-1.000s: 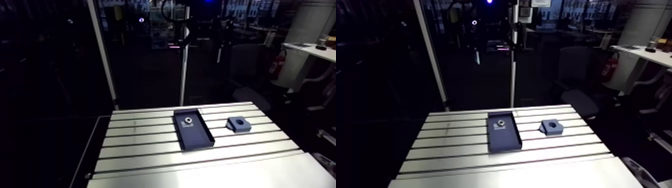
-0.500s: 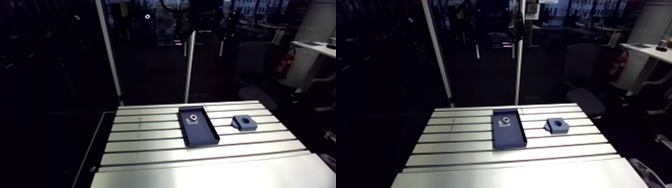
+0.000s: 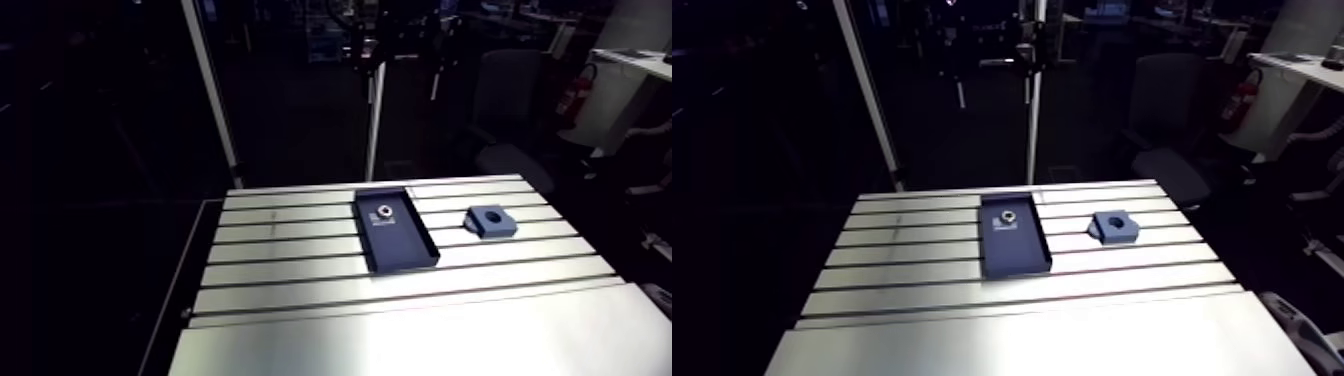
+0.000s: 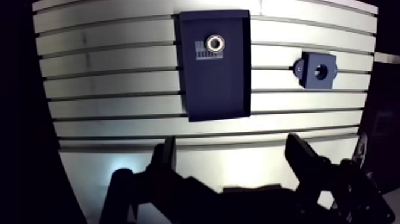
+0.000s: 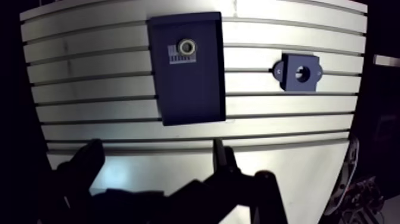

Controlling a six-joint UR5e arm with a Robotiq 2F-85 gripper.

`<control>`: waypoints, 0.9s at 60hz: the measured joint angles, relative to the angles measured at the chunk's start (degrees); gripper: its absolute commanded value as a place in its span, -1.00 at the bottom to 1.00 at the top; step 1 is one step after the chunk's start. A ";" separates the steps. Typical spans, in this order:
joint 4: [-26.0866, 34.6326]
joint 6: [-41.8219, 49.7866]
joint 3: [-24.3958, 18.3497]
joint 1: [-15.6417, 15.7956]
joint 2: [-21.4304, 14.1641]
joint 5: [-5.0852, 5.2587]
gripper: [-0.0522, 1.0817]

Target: Pick up the bearing and press it into the housing until flush.

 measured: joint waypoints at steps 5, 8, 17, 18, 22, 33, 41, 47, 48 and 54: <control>-1.61 -1.93 0.26 -0.22 1.20 0.06 -0.90; -2.56 -2.78 0.42 -0.33 1.92 0.10 -0.90; -5.23 -4.41 0.98 -0.62 3.94 0.23 -0.90; -5.49 -4.52 1.04 -0.64 4.11 0.25 -0.90; -6.52 -4.93 1.38 -0.73 4.81 0.29 -0.90; -8.40 -5.21 2.48 -0.84 5.84 0.50 -0.90; -9.22 -4.85 3.78 -0.84 6.11 0.52 -0.90; -10.09 -4.46 4.61 -0.79 6.19 0.58 -0.90; -10.27 -4.40 4.73 -0.78 6.21 0.59 -0.90; -11.22 -4.04 5.35 -0.66 6.35 0.48 -0.90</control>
